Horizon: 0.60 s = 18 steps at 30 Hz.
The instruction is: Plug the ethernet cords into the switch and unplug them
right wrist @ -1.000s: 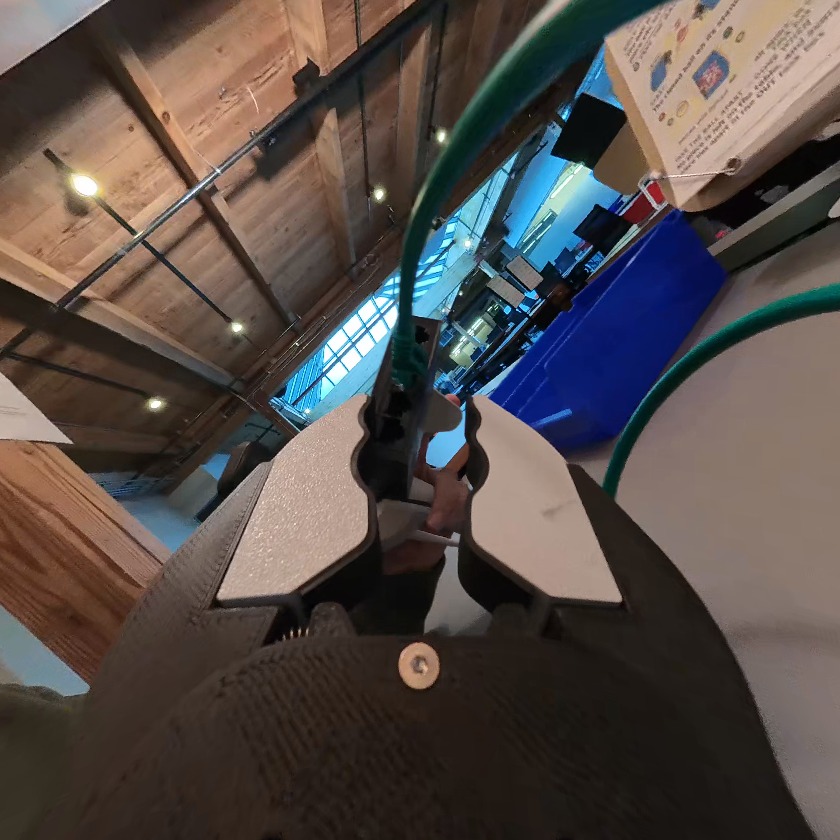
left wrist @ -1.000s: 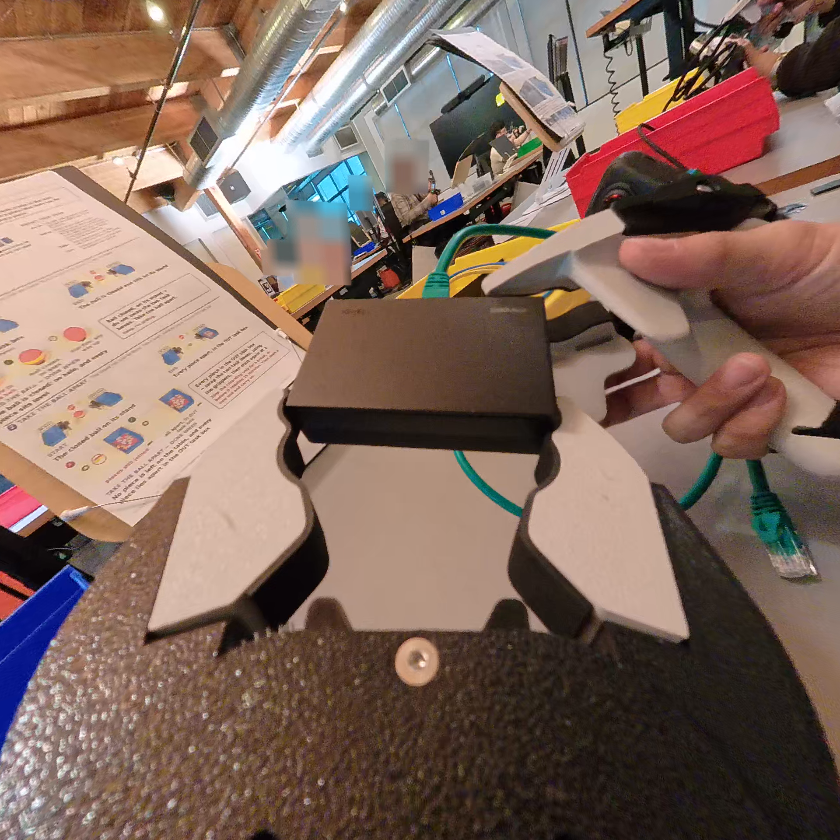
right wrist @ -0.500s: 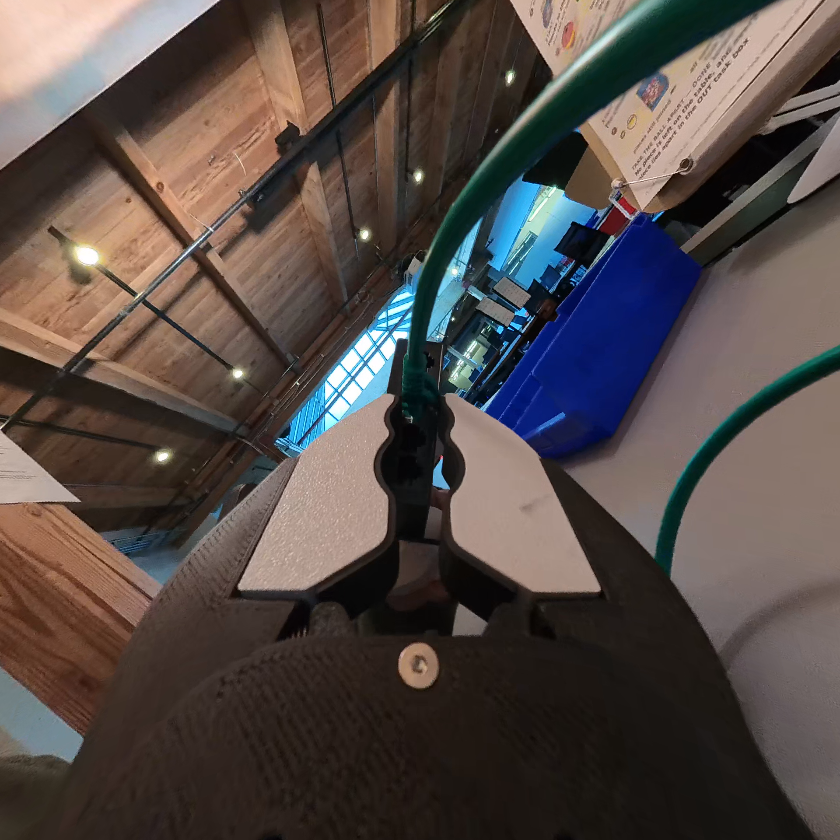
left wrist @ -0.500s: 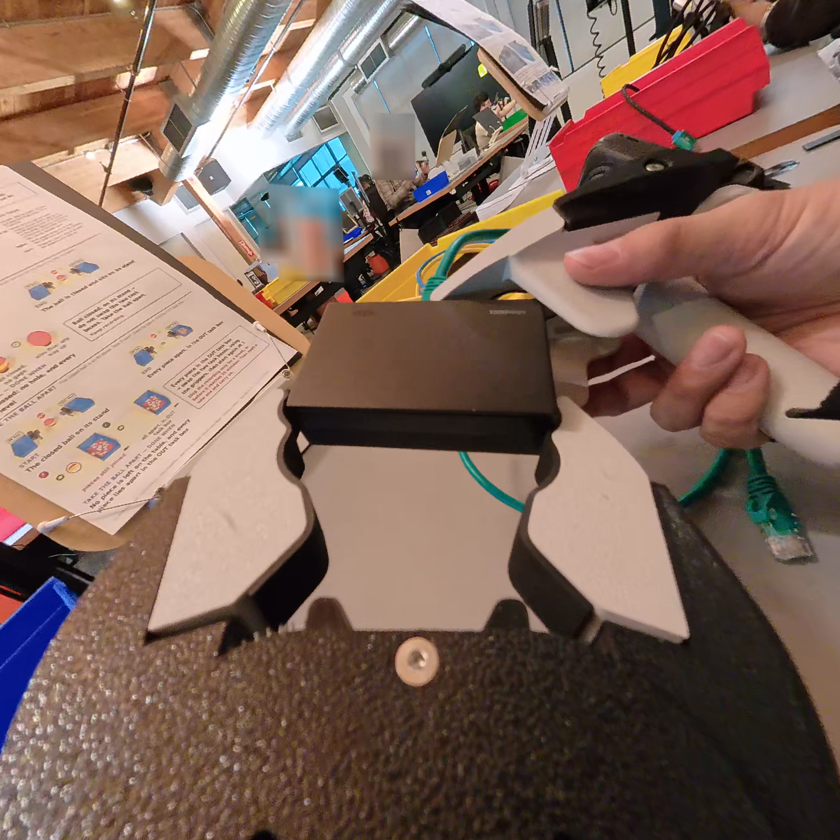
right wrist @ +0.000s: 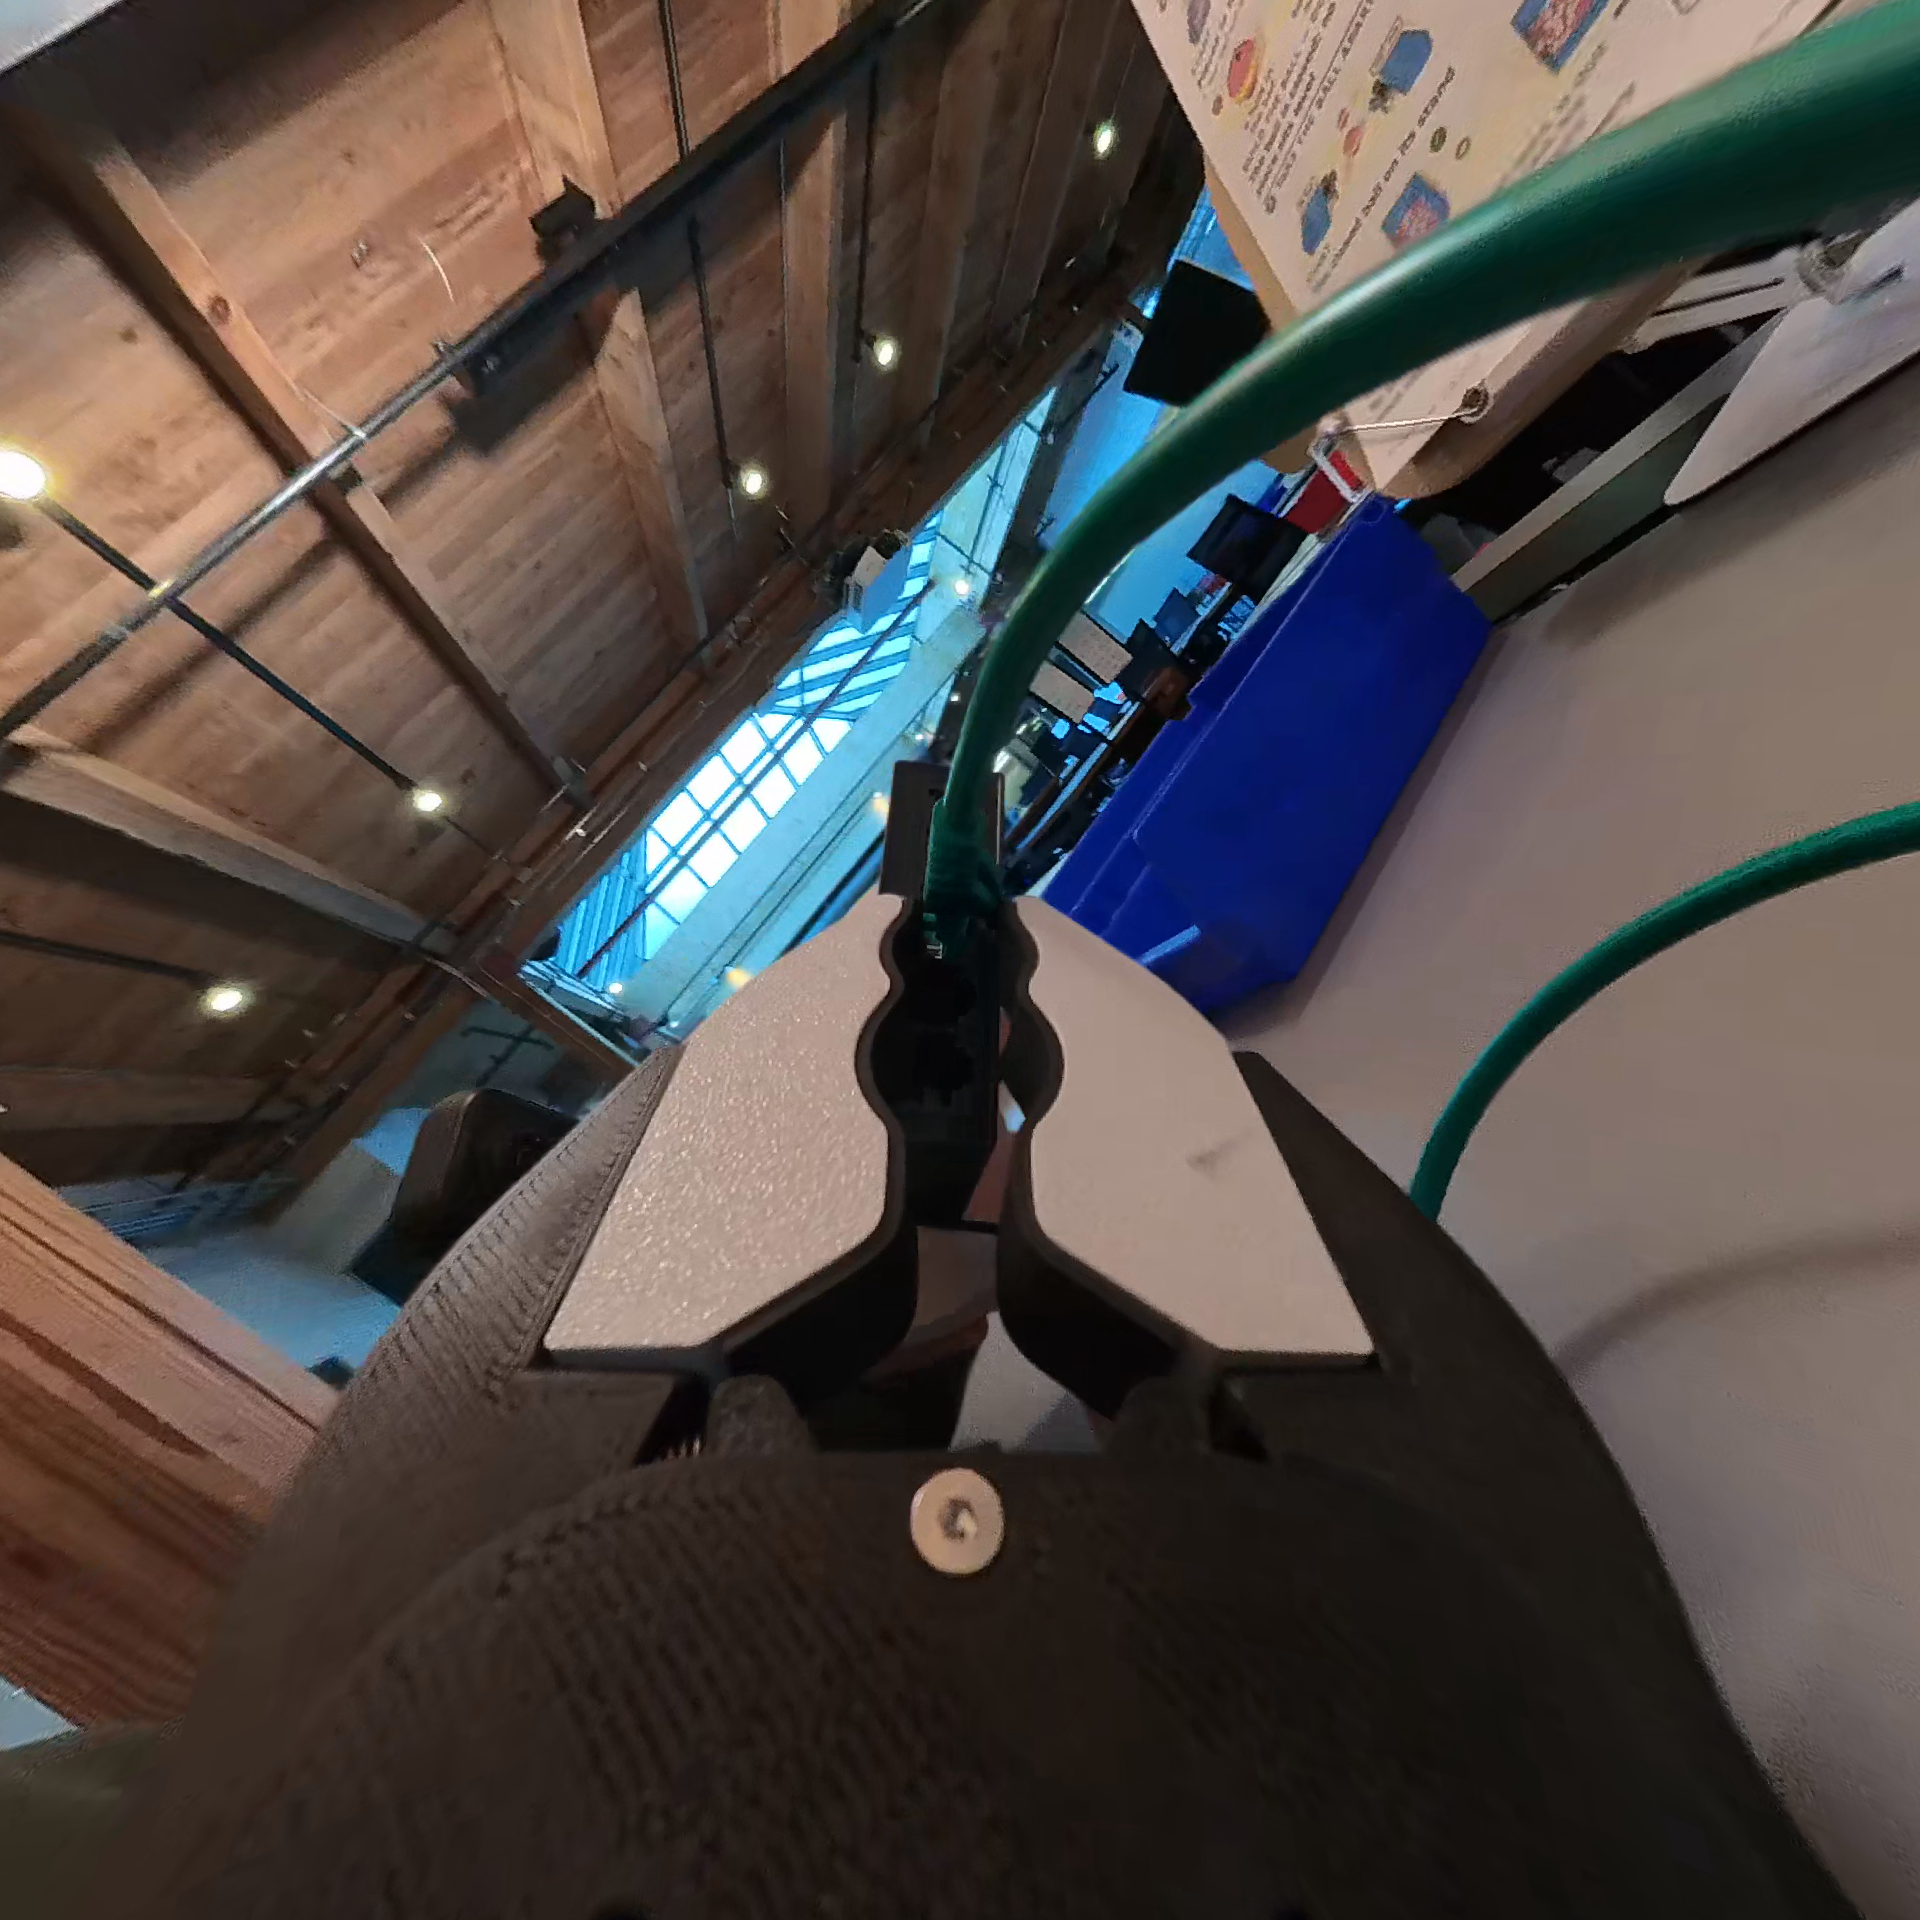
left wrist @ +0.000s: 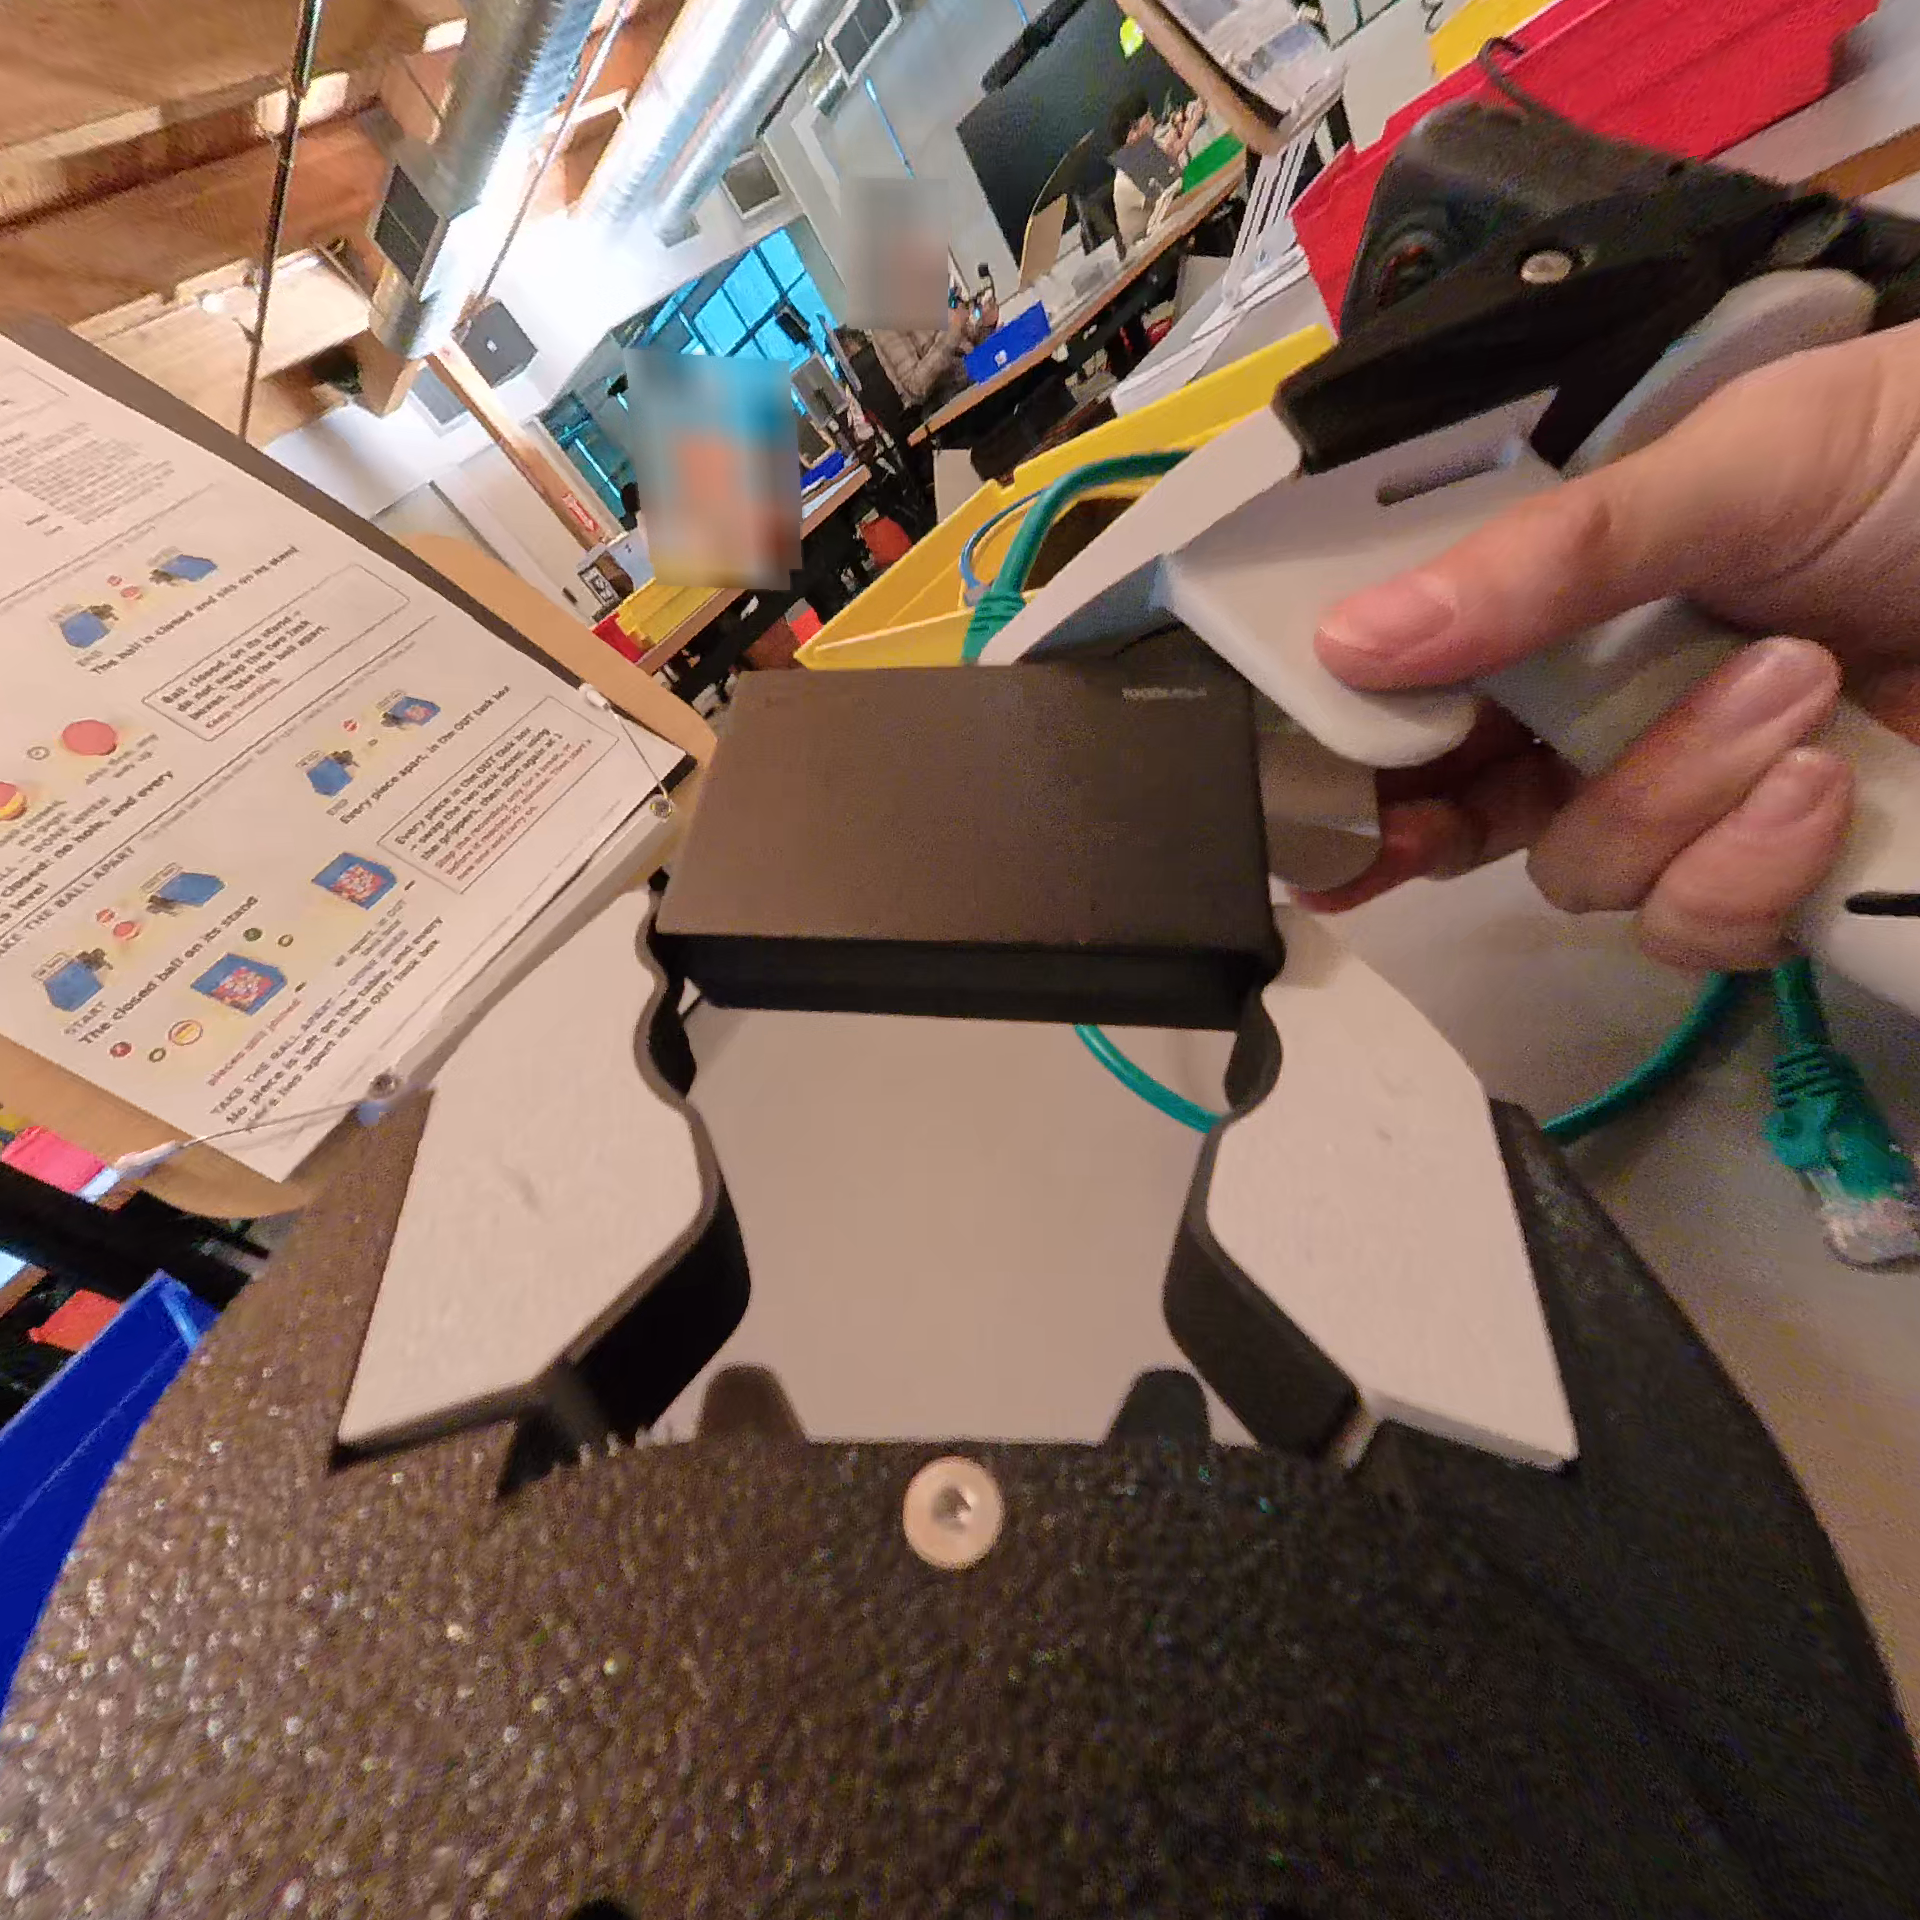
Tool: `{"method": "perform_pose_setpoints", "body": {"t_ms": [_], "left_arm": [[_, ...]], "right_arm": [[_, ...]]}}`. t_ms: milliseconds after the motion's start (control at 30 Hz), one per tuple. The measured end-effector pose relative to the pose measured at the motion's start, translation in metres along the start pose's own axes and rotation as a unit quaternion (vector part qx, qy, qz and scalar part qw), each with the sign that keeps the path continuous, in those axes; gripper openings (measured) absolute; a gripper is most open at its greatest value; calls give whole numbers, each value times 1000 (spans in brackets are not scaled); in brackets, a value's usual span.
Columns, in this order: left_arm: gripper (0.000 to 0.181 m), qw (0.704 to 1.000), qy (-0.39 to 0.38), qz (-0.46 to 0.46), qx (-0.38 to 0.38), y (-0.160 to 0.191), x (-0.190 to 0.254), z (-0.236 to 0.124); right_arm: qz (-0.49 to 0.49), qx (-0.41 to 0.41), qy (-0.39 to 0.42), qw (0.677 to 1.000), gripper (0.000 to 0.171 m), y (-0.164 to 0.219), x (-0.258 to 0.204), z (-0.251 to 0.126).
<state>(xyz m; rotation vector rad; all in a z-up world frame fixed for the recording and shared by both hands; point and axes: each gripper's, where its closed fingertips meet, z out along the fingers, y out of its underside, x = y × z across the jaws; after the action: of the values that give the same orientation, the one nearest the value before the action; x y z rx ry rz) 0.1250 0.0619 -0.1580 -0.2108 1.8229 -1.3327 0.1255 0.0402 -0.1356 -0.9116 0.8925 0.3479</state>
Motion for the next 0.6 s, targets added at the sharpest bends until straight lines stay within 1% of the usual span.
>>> {"method": "perform_pose_setpoints", "body": {"t_ms": [133, 367, 467, 600], "left_arm": [[102, 1000, -10, -9, 1, 3, 0, 3], [102, 999, -47, -10, -2, -2, 2, 8], [102, 999, -49, -5, -2, -3, 4, 9], [102, 999, -43, -8, -2, -1, 6, 10]], "right_arm": [[-6, 1, 6, 1000, 14, -2, 2, 1], [21, 87, 7, 996, 13, -10, 6, -3], [61, 88, -6, 994, 14, -9, 9, -4], [29, 72, 9, 997, 14, -8, 10, -6]]}}
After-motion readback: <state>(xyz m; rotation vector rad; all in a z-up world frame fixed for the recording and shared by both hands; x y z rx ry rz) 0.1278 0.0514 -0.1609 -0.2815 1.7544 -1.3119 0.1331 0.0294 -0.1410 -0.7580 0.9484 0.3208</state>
